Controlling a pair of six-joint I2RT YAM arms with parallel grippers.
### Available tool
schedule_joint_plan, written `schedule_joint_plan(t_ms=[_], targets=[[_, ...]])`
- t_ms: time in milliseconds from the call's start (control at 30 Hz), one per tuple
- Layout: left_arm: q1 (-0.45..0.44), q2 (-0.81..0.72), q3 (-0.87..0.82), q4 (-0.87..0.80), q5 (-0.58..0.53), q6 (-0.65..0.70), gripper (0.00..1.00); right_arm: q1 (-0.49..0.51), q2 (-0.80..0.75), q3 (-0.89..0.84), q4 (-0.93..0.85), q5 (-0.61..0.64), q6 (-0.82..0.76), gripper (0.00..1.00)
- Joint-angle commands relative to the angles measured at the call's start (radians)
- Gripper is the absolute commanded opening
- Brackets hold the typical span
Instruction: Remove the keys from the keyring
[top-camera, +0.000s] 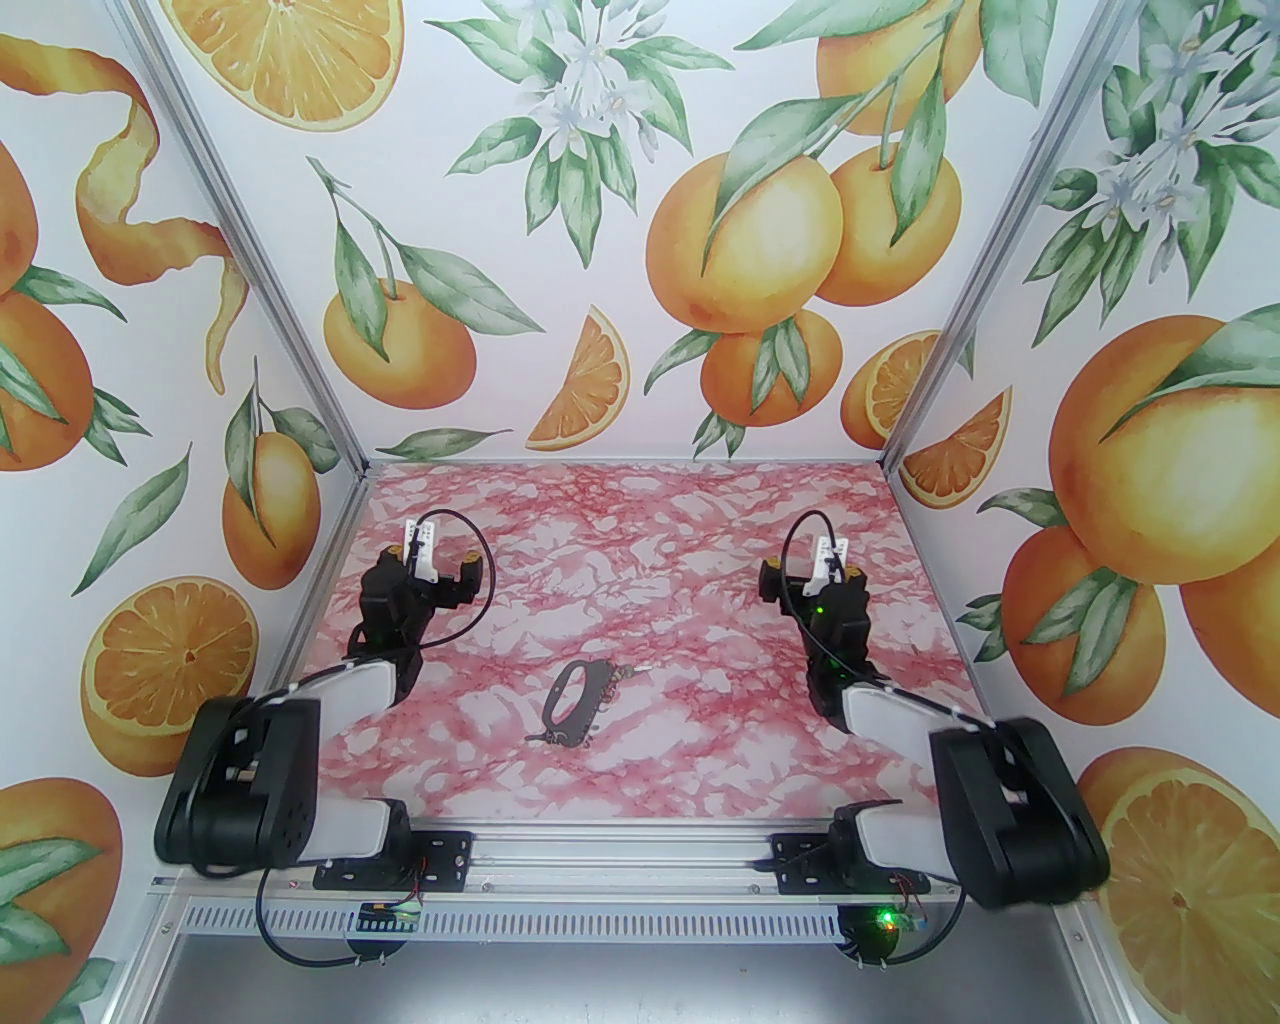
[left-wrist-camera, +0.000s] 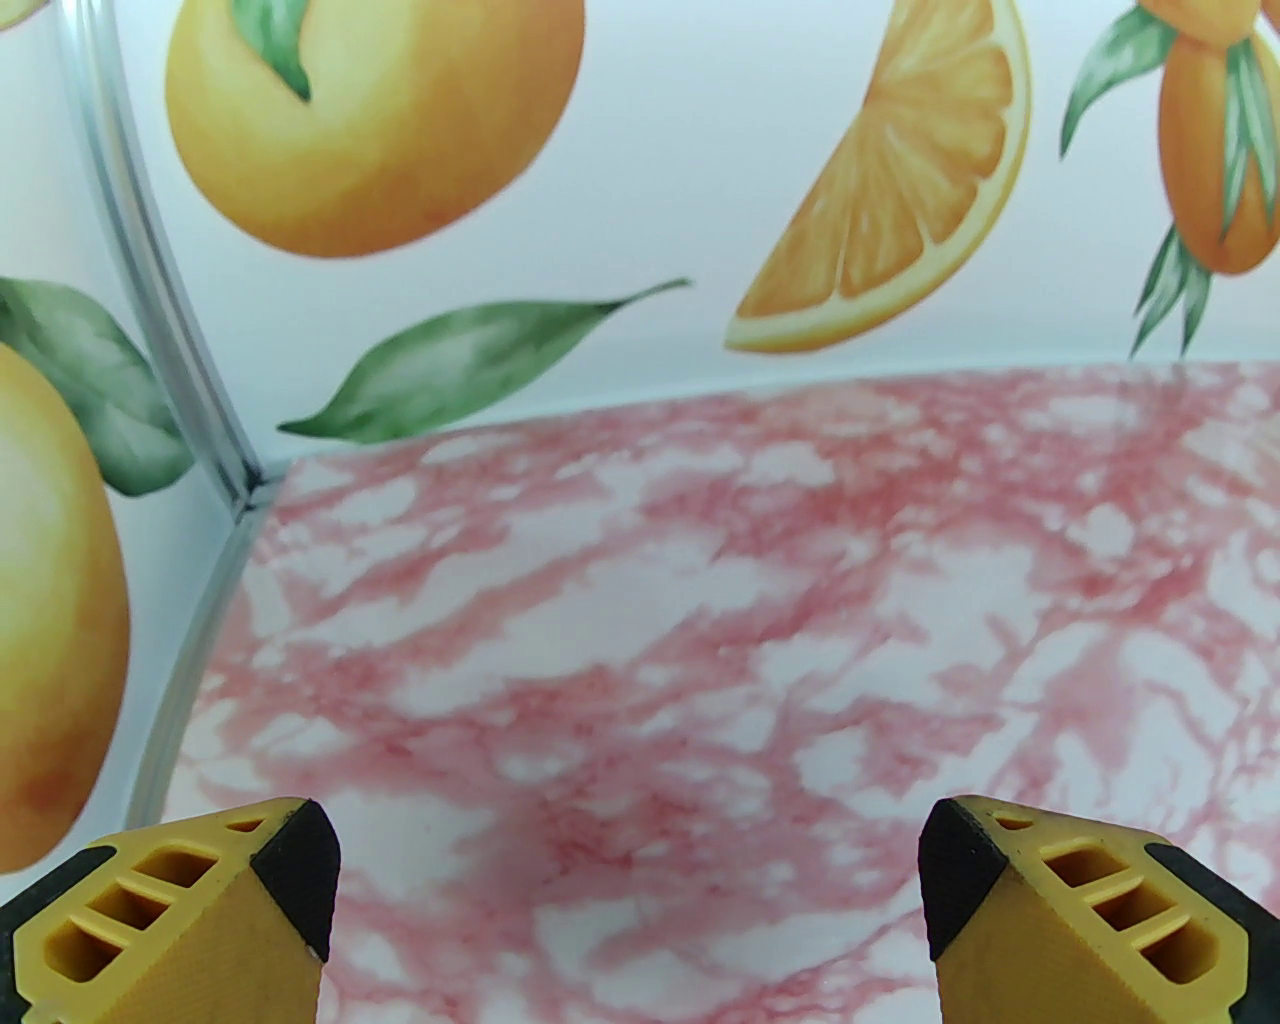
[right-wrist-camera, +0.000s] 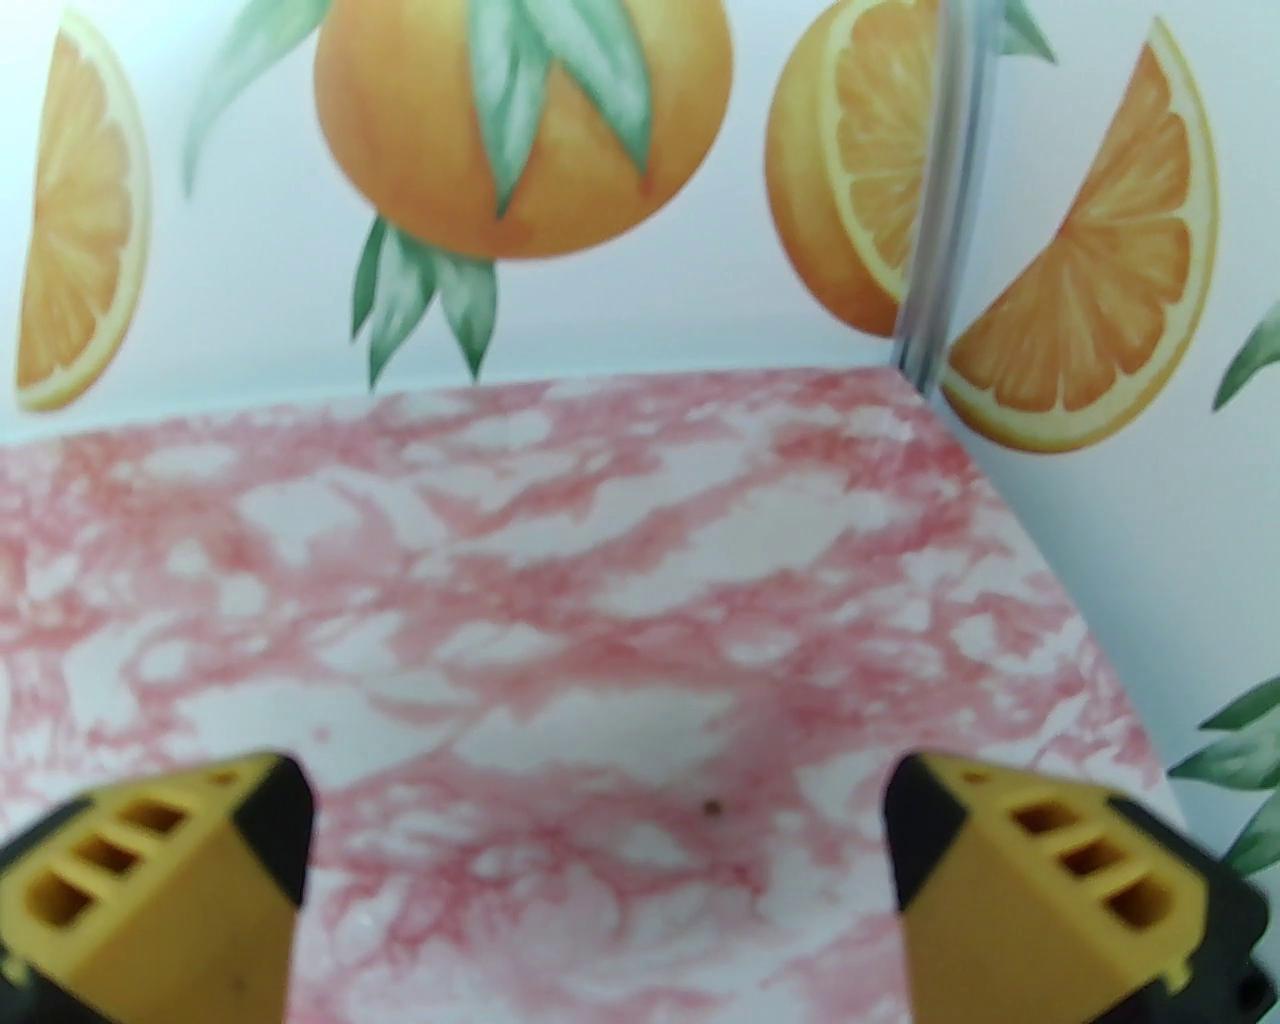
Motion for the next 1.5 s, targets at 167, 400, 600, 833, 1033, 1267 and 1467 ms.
schedule_joint_plan(t_ms=[167, 400, 600, 833, 1033, 1267, 1467], targets=[[0.008, -0.149, 0.211, -0.460, 0.030, -0.282, 1.00, -0.007, -0.207, 0.019, -0.303, 0.042, 0.432, 1.00], [0.034, -0.113, 0.213, -0.471, 0.190, -0.505, 1.00, -0.011, -0.247, 0.076, -0.522, -0.097, 0.484, 1.00], [0.007, -0.148, 0.215, -0.529, 0.239, -0.620, 1.00, 0.075, -0.188, 0.126, -0.630, -0.183, 0.503, 1.00], [-0.169, -0.279, 0.226, -0.735, 0.202, -0.666, 1.00, 0.210, -0.132, 0.143, -0.697, -0.287, 0.500, 1.00], [-0.406, -0.349, 0.261, -0.944, 0.046, -0.741, 0.95, 0.354, -0.093, 0.138, -0.752, -0.305, 0.465, 1.00], [-0.672, -0.264, 0.303, -0.983, -0.091, -0.868, 0.82, 0.445, -0.097, 0.078, -0.683, -0.321, 0.437, 1.00], [-0.807, -0.063, 0.389, -0.989, -0.166, -0.934, 0.76, 0.462, -0.105, 0.040, -0.615, -0.293, 0.420, 1.00]])
